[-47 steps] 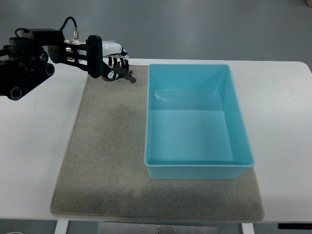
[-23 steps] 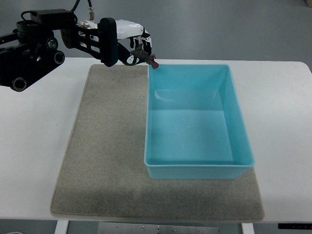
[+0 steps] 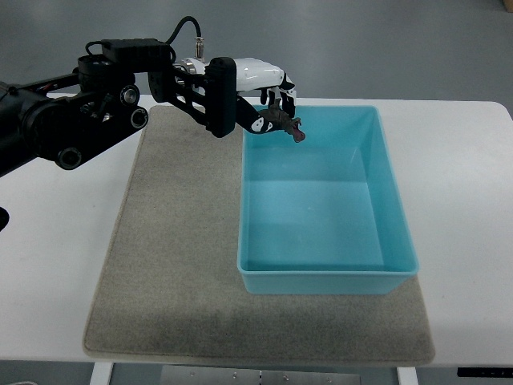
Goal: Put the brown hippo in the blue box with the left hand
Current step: 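Carry the held hippo with the left hand over the blue box, then open the left hand to drop the hippo into the box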
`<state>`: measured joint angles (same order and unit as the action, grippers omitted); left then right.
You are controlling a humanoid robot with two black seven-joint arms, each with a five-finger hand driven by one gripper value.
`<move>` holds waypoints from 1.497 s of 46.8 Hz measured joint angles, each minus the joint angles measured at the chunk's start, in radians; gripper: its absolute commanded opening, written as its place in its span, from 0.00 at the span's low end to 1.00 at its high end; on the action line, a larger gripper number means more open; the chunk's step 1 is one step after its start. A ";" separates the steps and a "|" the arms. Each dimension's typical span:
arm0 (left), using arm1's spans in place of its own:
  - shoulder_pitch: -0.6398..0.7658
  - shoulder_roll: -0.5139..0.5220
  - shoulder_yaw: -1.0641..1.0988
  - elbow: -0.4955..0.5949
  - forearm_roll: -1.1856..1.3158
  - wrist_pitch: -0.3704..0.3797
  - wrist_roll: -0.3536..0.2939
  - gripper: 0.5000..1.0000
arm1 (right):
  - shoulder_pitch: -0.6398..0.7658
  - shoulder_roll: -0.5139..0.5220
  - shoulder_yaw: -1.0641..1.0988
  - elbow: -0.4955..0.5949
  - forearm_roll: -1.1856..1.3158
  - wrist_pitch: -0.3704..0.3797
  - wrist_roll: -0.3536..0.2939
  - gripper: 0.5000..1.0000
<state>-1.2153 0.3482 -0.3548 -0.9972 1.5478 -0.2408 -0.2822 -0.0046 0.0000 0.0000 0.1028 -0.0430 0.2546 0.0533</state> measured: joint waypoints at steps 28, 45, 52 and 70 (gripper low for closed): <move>0.059 -0.039 0.009 0.000 0.000 0.000 -0.003 0.00 | 0.000 0.000 0.000 0.000 0.000 0.000 0.000 0.87; 0.082 -0.052 0.008 0.000 -0.003 0.006 -0.027 0.26 | 0.000 0.000 0.000 0.000 0.000 0.000 0.000 0.87; 0.088 -0.052 0.008 0.000 -0.005 0.016 -0.028 0.28 | 0.000 0.000 0.000 0.000 0.000 0.000 0.000 0.87; 0.091 -0.052 0.008 0.009 -0.010 0.040 -0.028 0.36 | 0.000 0.000 0.000 0.000 0.000 0.000 0.000 0.87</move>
<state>-1.1245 0.2960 -0.3469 -0.9881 1.5382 -0.2009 -0.3099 -0.0045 0.0000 0.0000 0.1028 -0.0430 0.2546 0.0536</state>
